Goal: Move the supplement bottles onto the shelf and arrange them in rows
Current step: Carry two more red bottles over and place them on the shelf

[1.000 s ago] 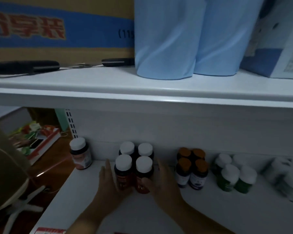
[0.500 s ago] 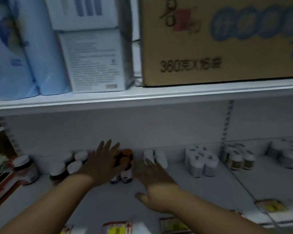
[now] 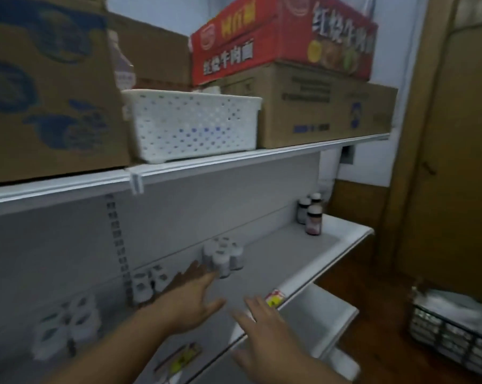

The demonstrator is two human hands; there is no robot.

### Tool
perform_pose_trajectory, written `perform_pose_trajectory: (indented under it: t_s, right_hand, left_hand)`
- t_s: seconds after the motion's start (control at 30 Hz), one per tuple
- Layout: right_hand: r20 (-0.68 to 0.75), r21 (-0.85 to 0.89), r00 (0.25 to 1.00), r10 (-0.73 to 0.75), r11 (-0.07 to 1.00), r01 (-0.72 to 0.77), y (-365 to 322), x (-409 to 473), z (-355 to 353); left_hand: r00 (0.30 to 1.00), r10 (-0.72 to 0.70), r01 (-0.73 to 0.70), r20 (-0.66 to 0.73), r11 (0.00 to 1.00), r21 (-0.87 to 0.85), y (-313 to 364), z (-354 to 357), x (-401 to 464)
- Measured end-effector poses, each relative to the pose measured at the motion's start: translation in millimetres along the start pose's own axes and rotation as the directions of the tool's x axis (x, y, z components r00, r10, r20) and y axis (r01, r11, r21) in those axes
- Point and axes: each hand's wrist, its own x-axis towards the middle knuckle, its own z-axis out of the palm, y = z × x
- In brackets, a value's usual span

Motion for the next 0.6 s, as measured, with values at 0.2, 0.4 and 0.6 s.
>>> perform_pose_trajectory:
  t_s: [0.2,0.4,0.6]
  right_hand:
    - [-0.03,0.103,0.992,0.123,0.987,-0.119,123,20,-12]
    - [0.017,0.078,0.974,0.225,0.971,-0.226,219,87,-47]
    - [0.022,0.139,0.944,0.33,0.934,-0.33,301,140,-63]
  left_hand:
    - [0.987,0.14,-0.137,0.077,0.989,-0.049,74,44,120]
    - [0.968,0.216,-0.189,0.13,0.962,-0.196,105,59,255]
    - [0.963,0.22,-0.166,0.156,0.939,-0.3,134,87,372]
